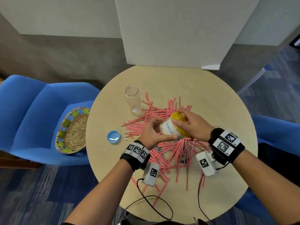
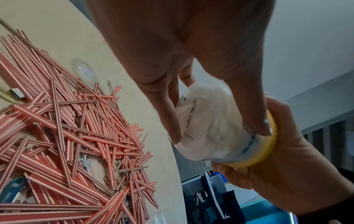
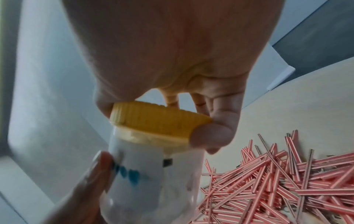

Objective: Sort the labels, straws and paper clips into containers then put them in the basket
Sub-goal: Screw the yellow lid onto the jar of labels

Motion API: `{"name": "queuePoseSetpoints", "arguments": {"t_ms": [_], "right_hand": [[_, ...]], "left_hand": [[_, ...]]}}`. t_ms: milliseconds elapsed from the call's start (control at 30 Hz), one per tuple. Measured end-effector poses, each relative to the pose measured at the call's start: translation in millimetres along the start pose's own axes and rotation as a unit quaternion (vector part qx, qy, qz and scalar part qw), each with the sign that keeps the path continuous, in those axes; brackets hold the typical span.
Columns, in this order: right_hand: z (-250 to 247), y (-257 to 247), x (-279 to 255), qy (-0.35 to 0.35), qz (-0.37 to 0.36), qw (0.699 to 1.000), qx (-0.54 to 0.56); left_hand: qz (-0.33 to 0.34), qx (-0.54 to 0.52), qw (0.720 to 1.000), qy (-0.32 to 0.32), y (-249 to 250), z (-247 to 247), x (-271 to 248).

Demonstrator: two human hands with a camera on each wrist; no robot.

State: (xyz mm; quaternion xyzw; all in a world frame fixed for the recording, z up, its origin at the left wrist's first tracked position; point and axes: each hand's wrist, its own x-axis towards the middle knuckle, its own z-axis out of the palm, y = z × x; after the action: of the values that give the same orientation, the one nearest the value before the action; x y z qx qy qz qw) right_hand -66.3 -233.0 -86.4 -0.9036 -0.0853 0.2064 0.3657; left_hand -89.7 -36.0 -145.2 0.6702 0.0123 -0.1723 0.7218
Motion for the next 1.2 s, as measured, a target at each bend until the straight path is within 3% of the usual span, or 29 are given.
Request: {"name": "queuePoseSetpoints", "arguments": {"t_ms": [133, 367, 533, 600, 700, 733, 767, 867, 1200], "right_hand": [[-5.4, -4.6, 7.3, -0.012, 0.029, 0.999, -0.015], [-8.8, 3.5, 20.7, -0.043, 0.078, 0.993, 0.083], [-27.0, 20.9, 47.9, 0.005, 0.079, 0.988, 0.130], [-36.8, 29.0, 63.5, 0.049, 0.083, 0.990, 0.105], [-53.1, 49.5, 95.9, 0.130, 0.111, 0.984, 0.055], [-59.1, 57.9, 108.6, 0.152, 0.123, 0.980, 0.028], [-65.2, 68.0, 121.9, 0.165, 0.137, 0.977, -0.007], [-78.6, 99.6, 155.0, 0.158, 0.190, 0.967, -0.068], [-85.3, 171.4, 191.0, 0.143, 0.288, 0.936, -0.140]], "left_hand": [[0.005, -0.023, 1.000, 0.004, -2.0, -1.7, 1.9], [0.018, 0.004, 0.999, 0.034, -1.4, 4.3, 12.2], [0.033, 0.121, 0.992, 0.032, 3.8, 11.1, 47.1], [0.022, 0.281, 0.959, 0.020, -6.4, 1.6, 71.8], [-0.089, 0.541, 0.836, 0.010, -29.3, -18.5, 103.3], [-0.128, 0.578, 0.806, 0.006, -36.6, -23.5, 109.1], [-0.162, 0.588, 0.793, 0.000, -43.2, -27.8, 112.5], [-0.212, 0.579, 0.787, -0.017, -60.2, -35.2, 117.3], [-0.208, 0.597, 0.775, -0.002, -73.3, -37.3, 124.5]]}}
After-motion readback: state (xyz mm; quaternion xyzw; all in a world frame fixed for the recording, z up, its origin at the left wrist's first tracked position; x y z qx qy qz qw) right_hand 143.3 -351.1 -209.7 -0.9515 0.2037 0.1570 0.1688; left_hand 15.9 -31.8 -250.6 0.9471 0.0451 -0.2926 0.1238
